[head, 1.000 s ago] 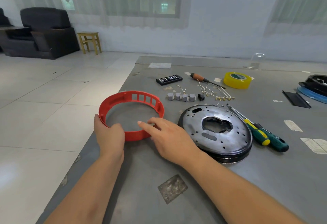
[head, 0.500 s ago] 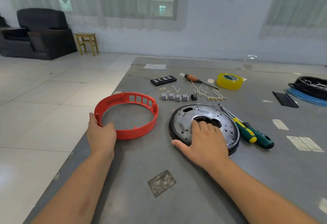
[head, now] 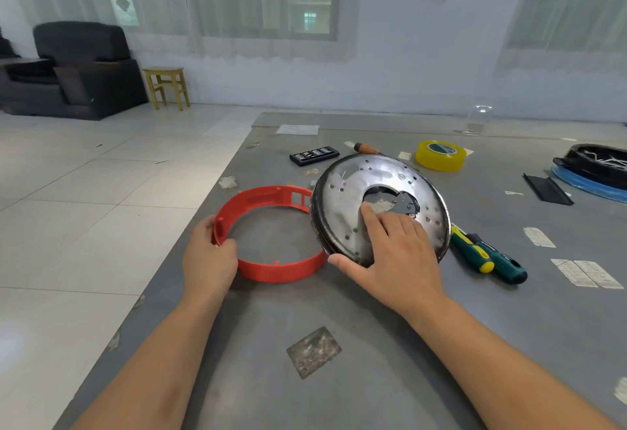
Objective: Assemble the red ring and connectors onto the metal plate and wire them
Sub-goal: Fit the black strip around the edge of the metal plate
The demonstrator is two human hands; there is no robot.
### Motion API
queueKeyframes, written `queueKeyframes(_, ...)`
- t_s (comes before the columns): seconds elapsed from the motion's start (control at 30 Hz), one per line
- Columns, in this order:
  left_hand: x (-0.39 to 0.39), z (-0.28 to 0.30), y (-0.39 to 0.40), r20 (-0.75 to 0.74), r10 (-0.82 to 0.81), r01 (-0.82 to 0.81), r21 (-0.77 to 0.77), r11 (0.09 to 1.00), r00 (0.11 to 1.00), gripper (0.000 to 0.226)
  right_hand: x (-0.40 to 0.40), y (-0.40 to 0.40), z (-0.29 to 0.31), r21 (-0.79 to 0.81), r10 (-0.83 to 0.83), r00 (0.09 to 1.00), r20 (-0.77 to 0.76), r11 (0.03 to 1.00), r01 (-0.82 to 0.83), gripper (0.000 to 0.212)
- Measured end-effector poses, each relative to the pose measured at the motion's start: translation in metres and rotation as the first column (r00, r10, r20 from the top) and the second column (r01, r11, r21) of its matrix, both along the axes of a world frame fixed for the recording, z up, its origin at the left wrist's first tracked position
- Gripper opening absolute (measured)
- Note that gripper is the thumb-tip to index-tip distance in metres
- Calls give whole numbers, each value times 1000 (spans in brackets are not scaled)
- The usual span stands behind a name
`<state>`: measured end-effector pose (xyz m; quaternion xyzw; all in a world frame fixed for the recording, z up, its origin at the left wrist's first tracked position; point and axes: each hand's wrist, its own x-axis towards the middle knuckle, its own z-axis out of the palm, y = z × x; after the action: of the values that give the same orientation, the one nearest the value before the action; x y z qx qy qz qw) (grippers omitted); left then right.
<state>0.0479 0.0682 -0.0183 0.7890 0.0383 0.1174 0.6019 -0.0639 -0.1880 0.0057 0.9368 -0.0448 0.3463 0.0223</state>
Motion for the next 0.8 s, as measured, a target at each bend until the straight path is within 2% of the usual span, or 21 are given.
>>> queueKeyframes(0.13,-3,-1,-8,23,-192,190,82,978,981,54,2,3,3,-3,128,990,52,992,-128,99)
queueKeyframes(0.33,-8,-1,-18,-8,-397,388,225,894,918,78,4,10,8,-58,277,954,112,961,-272,92)
queueKeyframes(0.4,-11,3,-23,68,-441,415,237,878,895,90,5,11,8,-58,301,948,102,953,-297,90)
queueKeyframes(0.47,-14,8,-27,213,-450,394,260,882,867,101,5,12,10,-54,318,943,95,948,-314,89)
queueKeyframes(0.53,-15,14,-30,367,-478,311,429,848,798,104,5,13,14,-44,332,940,84,943,-329,89)
queueKeyframes(0.6,-14,17,-33,445,-539,211,597,774,715,112,6,15,17,-40,351,933,81,937,-348,89)
queueKeyframes(0.67,-15,17,-36,461,-554,173,639,749,693,103,6,18,19,-51,369,926,84,929,-366,89)
queueKeyframes(0.8,-19,15,-41,540,-462,125,546,828,703,56,6,21,21,-43,390,910,142,921,-388,88)
